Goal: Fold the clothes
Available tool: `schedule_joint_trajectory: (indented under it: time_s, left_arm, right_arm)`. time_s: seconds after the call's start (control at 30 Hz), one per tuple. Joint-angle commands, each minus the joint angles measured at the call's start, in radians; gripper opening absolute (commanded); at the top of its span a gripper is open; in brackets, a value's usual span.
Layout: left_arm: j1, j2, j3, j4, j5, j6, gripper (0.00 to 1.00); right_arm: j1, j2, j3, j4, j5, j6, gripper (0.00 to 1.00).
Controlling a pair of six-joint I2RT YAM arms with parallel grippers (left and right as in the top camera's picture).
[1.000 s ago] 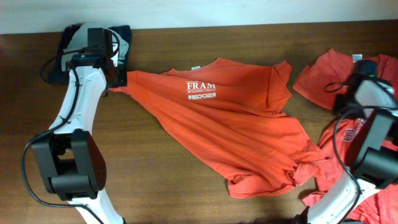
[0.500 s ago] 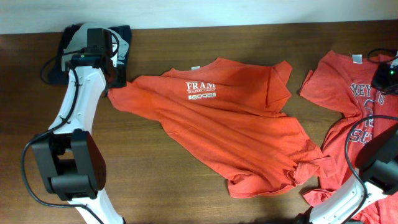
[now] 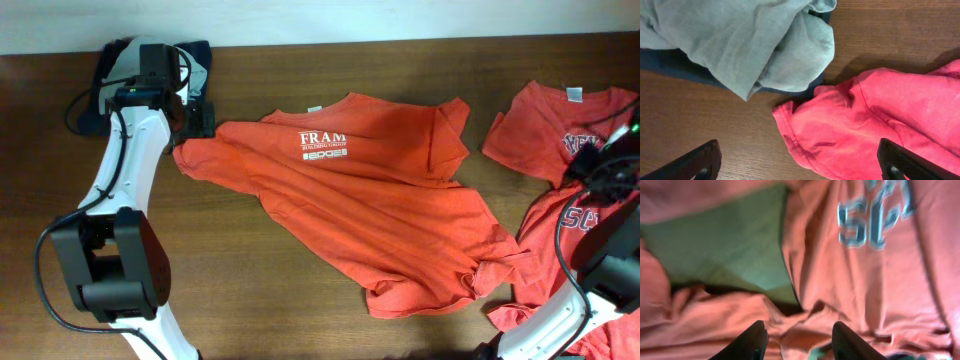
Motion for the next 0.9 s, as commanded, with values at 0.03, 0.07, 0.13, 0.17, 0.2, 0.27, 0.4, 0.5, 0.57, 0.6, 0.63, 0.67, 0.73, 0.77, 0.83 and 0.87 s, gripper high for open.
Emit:
schedule_joint_trajectory:
  time_s: [0.03,0.07,0.13,0.17,0.2,0.27,0.4,0.5,0.57,0.6,0.63,0.67,0.73,0.77,0.83,0.87]
  left_arm:
    - [0.008,-0.006,0.014,0.005,0.000,0.002,0.99]
    - [0.008,-0.006,0.014,0.005,0.000,0.002,0.99]
    - [0.008,-0.006,0.014,0.005,0.000,0.002,0.99]
    - [0.008,-0.006,0.014,0.004,0.000,0.002,0.99]
    - [0.008,-0.006,0.014,0.004,0.000,0.002,0.99]
    - [0.008,-0.006,0.014,0.005,0.000,0.002,0.99]
    - [0.008,-0.006,0.014,0.005,0.000,0.002,0.99]
    - [0.008,-0.006,0.014,0.005,0.000,0.002,0.99]
    - [0.008,-0.006,0.014,0.005,0.000,0.002,0.99]
    - [0.008,-0.006,0.014,0.005,0.000,0.002,0.99]
    - [0.008,-0.006,0.014,0.005,0.000,0.002,0.99]
    - [0.008,-0.006,0.014,0.005,0.000,0.002,0.99]
    - [0.008,-0.006,0.014,0.005,0.000,0.002,0.99]
    - [0.008,-0.006,0.014,0.005,0.000,0.002,0.99]
    - [0.008,-0.006,0.014,0.005,0.000,0.002,0.99]
    - [0.008,-0.006,0.014,0.005,0.000,0.002,0.99]
  right_arm:
    - [0.000,-0.007,-0.242,0.078,-0.013,0.074,0.43]
    - [0.000,-0.006,-0.275,0.098,-0.013,0.088,0.42]
    - [0.000,-0.006,-0.356,0.150,-0.025,0.092,0.38]
    - [0.000,-0.006,-0.401,0.176,-0.024,0.095,0.36]
    - [0.000,-0.006,-0.433,0.195,-0.024,0.095,0.34]
    - [0.000,-0.006,-0.505,0.249,-0.014,0.095,0.27]
    - [0.000,-0.006,-0.622,0.398,0.082,0.095,0.13]
    - [-0.001,-0.006,-0.637,0.458,0.272,0.142,0.05]
    - [-0.001,-0.006,-0.637,0.490,0.369,0.147,0.04]
    - [-0.001,-0.006,-0.637,0.521,0.410,0.147,0.04]
    - [-0.002,-0.006,-0.637,0.549,0.434,0.147,0.04]
    - [-0.002,-0.006,-0.637,0.582,0.445,0.146,0.04]
    - [-0.007,-0.006,-0.637,0.653,0.441,0.114,0.04]
    - [-0.009,-0.006,-0.637,0.692,0.441,0.076,0.04]
    - [-0.014,-0.006,-0.636,0.765,0.443,0.006,0.04]
    - [-0.019,-0.006,-0.635,0.788,0.450,-0.004,0.04]
